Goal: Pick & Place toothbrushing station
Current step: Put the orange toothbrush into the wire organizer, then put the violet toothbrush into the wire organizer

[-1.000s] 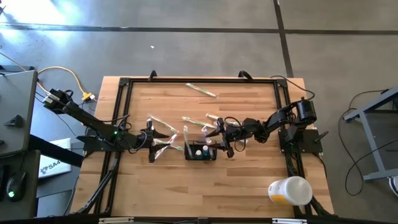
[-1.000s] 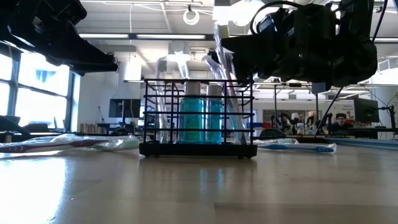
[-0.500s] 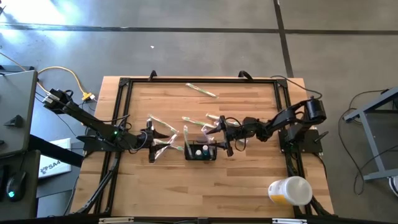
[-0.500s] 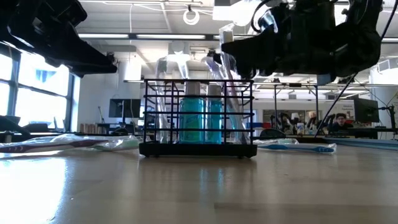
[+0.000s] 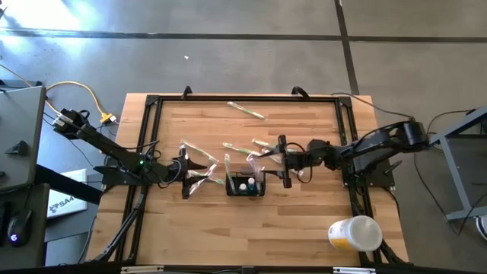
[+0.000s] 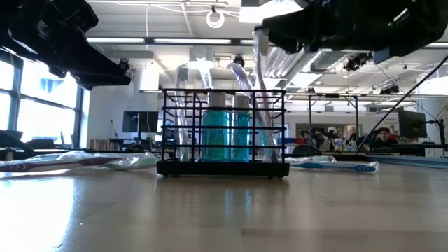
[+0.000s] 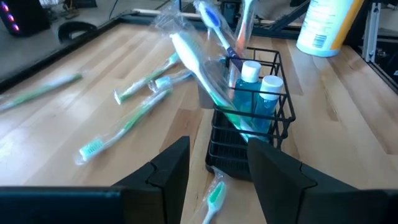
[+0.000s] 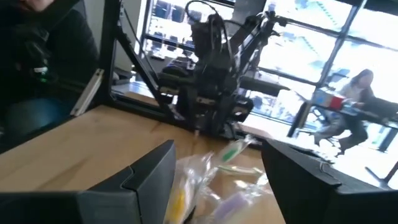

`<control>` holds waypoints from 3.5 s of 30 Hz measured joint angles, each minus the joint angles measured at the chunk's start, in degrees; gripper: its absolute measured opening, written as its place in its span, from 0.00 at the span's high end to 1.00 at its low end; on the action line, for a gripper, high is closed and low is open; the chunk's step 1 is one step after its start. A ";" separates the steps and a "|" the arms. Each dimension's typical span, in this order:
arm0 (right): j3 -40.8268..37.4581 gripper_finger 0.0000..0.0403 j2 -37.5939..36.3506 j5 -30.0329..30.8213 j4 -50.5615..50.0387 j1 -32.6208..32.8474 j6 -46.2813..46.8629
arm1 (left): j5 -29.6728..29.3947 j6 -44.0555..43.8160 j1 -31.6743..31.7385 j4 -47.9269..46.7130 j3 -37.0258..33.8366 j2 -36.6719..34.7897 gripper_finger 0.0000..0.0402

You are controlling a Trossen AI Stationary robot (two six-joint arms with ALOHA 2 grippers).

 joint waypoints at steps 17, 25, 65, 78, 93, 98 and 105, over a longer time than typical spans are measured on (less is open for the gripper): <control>0.00 0.43 -12.50 7.68 -16.41 7.99 -0.88 | 4.55 -18.08 0.00 -10.93 0.00 2.75 0.60; 0.00 0.43 -12.50 7.72 -17.57 8.23 -0.69 | 8.29 -16.19 0.01 -11.40 4.13 12.26 0.60; 0.00 0.43 -12.48 7.58 -20.29 8.23 1.90 | 9.82 -39.46 0.02 -25.46 9.31 26.53 0.69; 0.00 0.43 -12.48 7.58 -20.88 8.23 3.27 | 10.72 -32.93 -0.06 -25.63 12.84 26.71 0.97; 0.00 0.43 -12.46 7.60 -22.69 8.23 5.02 | 5.67 -33.57 -0.06 -49.69 28.52 26.71 0.98; 0.00 0.43 -12.46 7.62 -23.29 8.23 5.02 | 0.95 -33.50 -1.41 -55.03 32.30 26.71 0.98; 0.00 0.43 -12.46 7.62 -23.41 8.53 5.35 | -5.65 -34.36 -4.74 -63.80 38.25 26.71 0.98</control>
